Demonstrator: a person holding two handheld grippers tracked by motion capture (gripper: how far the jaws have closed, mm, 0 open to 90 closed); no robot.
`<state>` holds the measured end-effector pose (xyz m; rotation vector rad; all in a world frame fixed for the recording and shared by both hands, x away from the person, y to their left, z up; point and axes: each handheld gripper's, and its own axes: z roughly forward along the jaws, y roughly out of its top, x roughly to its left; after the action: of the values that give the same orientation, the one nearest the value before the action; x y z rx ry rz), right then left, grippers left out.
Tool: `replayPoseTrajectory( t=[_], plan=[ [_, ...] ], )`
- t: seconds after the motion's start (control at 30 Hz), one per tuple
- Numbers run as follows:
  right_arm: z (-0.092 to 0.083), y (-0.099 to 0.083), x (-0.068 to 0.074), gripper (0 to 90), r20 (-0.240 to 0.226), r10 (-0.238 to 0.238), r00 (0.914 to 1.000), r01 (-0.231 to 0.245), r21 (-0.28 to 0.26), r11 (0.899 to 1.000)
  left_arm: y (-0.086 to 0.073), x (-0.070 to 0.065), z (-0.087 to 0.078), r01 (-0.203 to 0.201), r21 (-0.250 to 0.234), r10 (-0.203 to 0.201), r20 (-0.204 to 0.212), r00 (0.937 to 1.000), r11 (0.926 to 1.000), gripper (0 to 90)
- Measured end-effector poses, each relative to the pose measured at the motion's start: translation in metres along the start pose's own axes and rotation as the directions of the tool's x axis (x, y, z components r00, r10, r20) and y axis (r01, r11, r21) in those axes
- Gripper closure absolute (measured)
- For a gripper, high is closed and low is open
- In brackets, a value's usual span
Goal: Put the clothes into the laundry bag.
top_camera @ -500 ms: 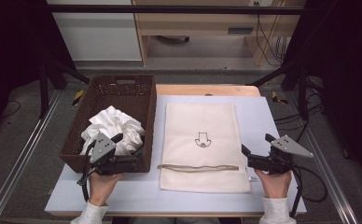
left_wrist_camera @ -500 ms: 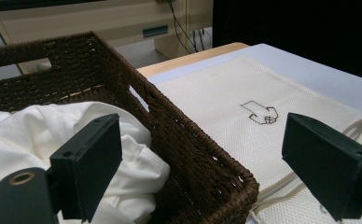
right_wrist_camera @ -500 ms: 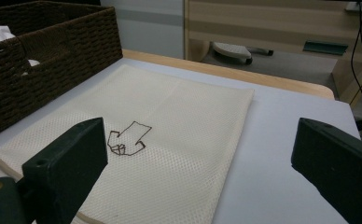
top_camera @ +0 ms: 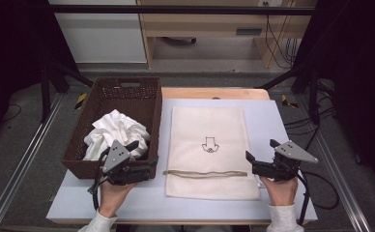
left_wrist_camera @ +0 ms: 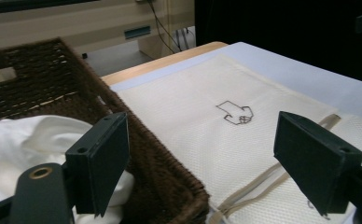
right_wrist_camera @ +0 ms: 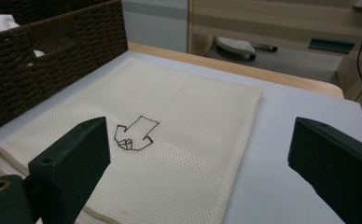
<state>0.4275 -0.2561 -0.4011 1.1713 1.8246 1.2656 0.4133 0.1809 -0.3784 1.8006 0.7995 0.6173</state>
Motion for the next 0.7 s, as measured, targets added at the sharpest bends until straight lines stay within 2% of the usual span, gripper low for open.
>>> replayPoseTrajectory(
  t=[0.2,0.4,0.43,0.53,0.57,0.67,0.7],
  plan=[
    [0.006,-0.001,0.008,6.6,-0.013,-0.014,0.9998,0.014,0.021,1.000,-0.002,-0.019,0.011,-0.028,0.017,0.028,0.040,0.9988,0.9994,22.3],
    [0.012,-0.003,0.016,7.2,-0.035,-0.030,0.9989,0.032,0.039,0.999,-0.007,-0.037,0.026,-0.060,0.046,0.056,0.087,0.9946,0.9971,26.9],
    [0.014,-0.004,0.020,7.5,-0.042,-0.046,0.9981,0.048,0.036,0.998,-0.008,-0.040,0.029,-0.068,0.058,0.063,0.088,0.9941,0.9960,28.4],
    [0.015,-0.004,0.022,7.6,-0.047,-0.052,0.9975,0.054,0.037,0.998,-0.013,-0.048,0.039,-0.089,0.093,0.080,0.100,0.9918,0.9916,30.5],
    [0.017,-0.004,0.024,7.8,-0.054,-0.052,0.9972,0.055,0.042,0.998,-0.017,-0.053,0.044,-0.107,0.116,0.094,0.114,0.9890,0.9874,32.5],
    [0.018,-0.005,0.025,8.0,-0.058,-0.055,0.9968,0.057,0.046,0.997,-0.020,-0.057,0.048,-0.117,0.131,0.101,0.125,0.9870,0.9844,35.9],
    [0.019,-0.005,0.025,8.7,-0.065,-0.047,0.9968,0.050,0.048,0.998,-0.022,-0.061,0.052,-0.126,0.144,0.106,0.141,0.9844,0.9815,37.2]
  ],
)
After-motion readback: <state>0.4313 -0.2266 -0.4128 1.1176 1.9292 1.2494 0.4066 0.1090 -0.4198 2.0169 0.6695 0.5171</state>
